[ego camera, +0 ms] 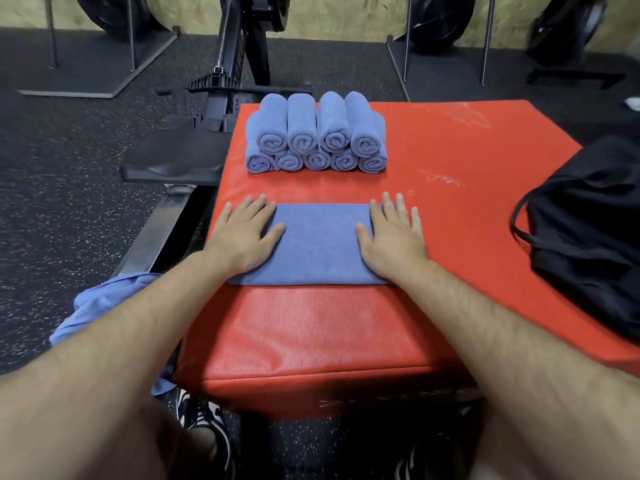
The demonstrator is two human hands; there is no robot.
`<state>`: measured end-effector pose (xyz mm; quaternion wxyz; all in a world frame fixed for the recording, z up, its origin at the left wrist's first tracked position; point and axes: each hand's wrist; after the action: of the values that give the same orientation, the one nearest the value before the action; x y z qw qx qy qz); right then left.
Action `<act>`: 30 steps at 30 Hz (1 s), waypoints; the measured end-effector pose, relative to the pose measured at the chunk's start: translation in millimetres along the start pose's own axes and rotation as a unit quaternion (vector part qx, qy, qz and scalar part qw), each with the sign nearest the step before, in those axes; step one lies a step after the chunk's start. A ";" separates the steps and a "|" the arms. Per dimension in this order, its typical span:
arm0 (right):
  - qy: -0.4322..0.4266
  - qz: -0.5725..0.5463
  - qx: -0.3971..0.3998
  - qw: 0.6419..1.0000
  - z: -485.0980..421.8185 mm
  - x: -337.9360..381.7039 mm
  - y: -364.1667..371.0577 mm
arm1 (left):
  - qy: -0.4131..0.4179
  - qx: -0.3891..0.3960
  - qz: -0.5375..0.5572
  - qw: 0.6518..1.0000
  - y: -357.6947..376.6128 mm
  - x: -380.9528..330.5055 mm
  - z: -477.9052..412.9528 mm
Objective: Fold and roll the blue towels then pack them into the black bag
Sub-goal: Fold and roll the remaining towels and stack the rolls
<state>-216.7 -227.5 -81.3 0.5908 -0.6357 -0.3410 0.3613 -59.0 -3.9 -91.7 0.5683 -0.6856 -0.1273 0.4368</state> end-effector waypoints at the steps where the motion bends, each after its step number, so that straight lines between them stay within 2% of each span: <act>1: -0.011 -0.008 -0.041 0.999 4.5 11.3 -7.6 | 0.022 -0.011 0.005 1.000 -1.3 -6.7 -1.8; 3: -0.058 -0.034 -0.107 0.992 17.1 37.1 -20.6 | 0.089 -0.025 0.034 0.995 -3.6 -20.5 -5.0; 6: -0.119 -0.043 -0.080 0.989 34.7 66.6 -24.4 | 0.184 0.001 0.052 0.982 -1.8 -34.7 -8.9; 8: -0.117 -0.035 -0.055 0.991 38.1 71.5 -18.8 | 0.185 0.024 0.038 0.982 0.3 -37.3 -9.5; 13: -0.100 -0.018 -0.062 0.993 41.1 69.8 -7.4 | 0.159 0.035 -0.004 0.987 -1.8 -36.4 -6.6; 18: -0.133 -0.024 -0.060 0.989 43.7 51.5 -8.5 | 0.159 0.010 -0.082 0.984 -8.5 -40.1 8.1; 21: -0.168 -0.036 -0.027 0.985 36.2 22.7 -15.0 | 0.188 -0.015 -0.068 0.980 -8.6 -48.0 28.8; 24: -0.160 -0.028 0.006 0.987 30.3 -6.7 -19.1 | 0.222 -0.009 -0.034 0.974 -0.5 -56.0 51.8; 28: -0.153 -0.037 -0.026 0.987 38.6 -25.4 -13.3 | 0.247 -0.009 0.004 0.969 13.0 -54.1 73.1; 30: -0.178 -0.042 -0.053 0.982 50.2 -25.9 -12.0 | 0.247 -0.018 0.012 0.969 13.2 -51.1 77.4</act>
<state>-273.2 -223.6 -69.9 0.5006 -0.5768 -0.4858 0.4252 -150.8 9.2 -78.1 0.5647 -0.7837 0.0173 0.2582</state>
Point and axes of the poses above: each hand's wrist, its own z-axis away from the middle knuckle, its own y-axis out of the palm, x = y × z, and after that the axes turned 14 degrees about z, right-handed
